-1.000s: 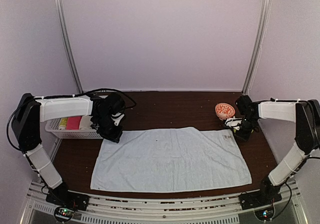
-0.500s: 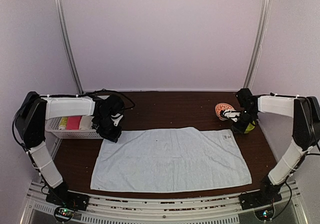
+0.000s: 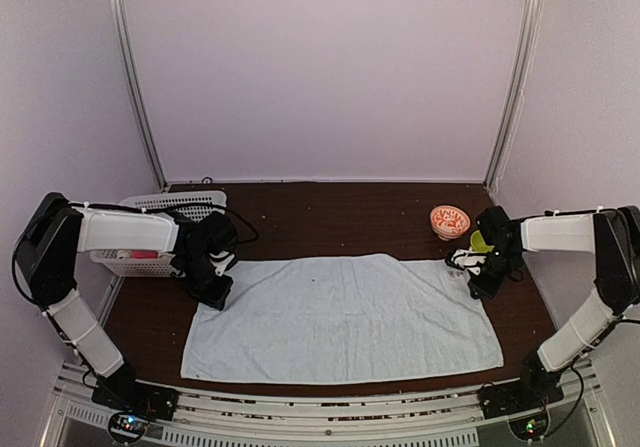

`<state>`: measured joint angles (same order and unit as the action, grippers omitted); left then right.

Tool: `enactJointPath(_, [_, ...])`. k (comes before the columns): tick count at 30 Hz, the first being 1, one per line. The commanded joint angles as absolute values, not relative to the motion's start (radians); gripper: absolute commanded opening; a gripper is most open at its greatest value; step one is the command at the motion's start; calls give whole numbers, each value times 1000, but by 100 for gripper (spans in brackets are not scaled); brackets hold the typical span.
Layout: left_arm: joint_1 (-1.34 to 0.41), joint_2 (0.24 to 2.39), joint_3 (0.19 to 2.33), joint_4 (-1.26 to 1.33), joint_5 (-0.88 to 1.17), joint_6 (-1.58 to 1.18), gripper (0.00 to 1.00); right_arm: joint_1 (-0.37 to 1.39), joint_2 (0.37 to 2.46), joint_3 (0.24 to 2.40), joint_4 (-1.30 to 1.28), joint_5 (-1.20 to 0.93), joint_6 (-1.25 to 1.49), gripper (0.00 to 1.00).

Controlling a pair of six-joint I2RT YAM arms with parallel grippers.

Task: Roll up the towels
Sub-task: Smooth out the towel at the center of the board.

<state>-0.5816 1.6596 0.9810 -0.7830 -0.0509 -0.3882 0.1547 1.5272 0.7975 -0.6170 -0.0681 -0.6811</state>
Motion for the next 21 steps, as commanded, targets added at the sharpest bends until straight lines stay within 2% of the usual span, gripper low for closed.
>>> enactJointPath(1, [-583, 1602, 922, -759, -18, -428, 26, 122, 1540, 752, -555, 25, -650, 27])
enactJointPath(7, [-603, 1544, 860, -759, 1, -465, 26, 92, 1493, 721, -563, 61, -649, 27])
enactJointPath(16, [-664, 1448, 885, -823, 27, -516, 26, 101, 1330, 859, -856, -227, -744, 33])
enactJointPath(21, [-679, 1390, 821, -838, 99, -570, 14, 115, 1208, 802, -1001, -291, -901, 35])
